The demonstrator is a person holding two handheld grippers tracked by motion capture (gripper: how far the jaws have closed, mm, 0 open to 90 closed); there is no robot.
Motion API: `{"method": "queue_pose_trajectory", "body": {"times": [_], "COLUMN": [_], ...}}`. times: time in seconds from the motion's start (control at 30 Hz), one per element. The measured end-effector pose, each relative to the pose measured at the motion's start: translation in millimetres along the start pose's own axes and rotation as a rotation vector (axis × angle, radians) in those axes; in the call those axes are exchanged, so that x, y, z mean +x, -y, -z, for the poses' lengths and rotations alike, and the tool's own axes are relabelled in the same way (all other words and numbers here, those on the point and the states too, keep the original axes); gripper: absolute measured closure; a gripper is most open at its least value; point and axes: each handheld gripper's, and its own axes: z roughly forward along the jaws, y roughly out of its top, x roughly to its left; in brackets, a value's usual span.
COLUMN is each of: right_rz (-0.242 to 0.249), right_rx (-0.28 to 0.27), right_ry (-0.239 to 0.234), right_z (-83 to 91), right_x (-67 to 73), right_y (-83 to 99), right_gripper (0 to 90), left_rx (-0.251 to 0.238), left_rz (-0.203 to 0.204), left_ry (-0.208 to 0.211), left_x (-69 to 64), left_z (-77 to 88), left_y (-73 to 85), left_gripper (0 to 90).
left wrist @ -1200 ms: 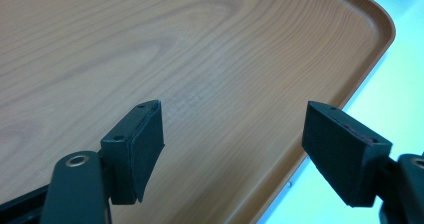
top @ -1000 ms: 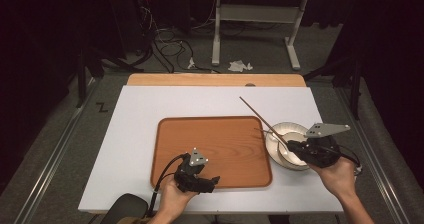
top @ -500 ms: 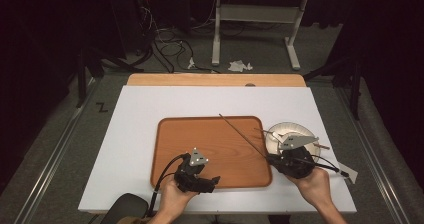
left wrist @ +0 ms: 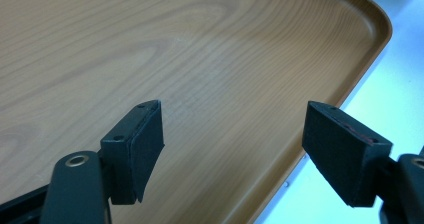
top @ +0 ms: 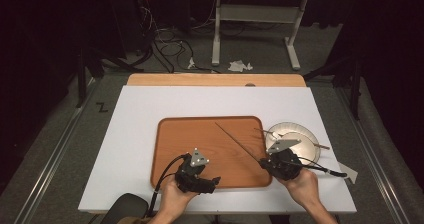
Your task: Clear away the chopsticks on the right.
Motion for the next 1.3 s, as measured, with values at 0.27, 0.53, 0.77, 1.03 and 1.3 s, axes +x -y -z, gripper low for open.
{"method": "queue_pose_trajectory", "body": {"times": [0.27, 0.53, 0.77, 1.03, 1.3], "right_rz": [-0.003, -0.004, -0.001, -0.044, -0.049], "right_rx": [0.043, 0.078, 0.098, 0.094, 0.089], "right_ry": [-0.006, -0.002, 0.021, 0.044, 0.045], "right_z": [-17.6, -28.0, -33.6, -31.1, -31.4], "right_x": [3.0, 3.7, 4.2, -5.2, -4.5], "right_y": [0.7, 2.2, 4.9, 9.3, 9.4], "right_gripper": [84.9, 84.9, 83.0, 80.8, 77.8], "left_rx": [0.004, 0.007, 0.004, 0.004, 0.004], "left_rz": [-0.005, -0.005, -0.003, -0.005, -0.005], "left_ry": [0.004, 0.003, 0.003, 0.001, 0.003], "left_x": [-0.6, -1.6, -1.3, -1.9, -2.2], "left_z": [-0.8, -1.4, -1.3, -1.0, -1.6], "left_y": [0.1, 0.2, 0.3, 0.5, 0.6], "left_gripper": [24.8, 24.8, 24.8, 24.8, 24.8]}}
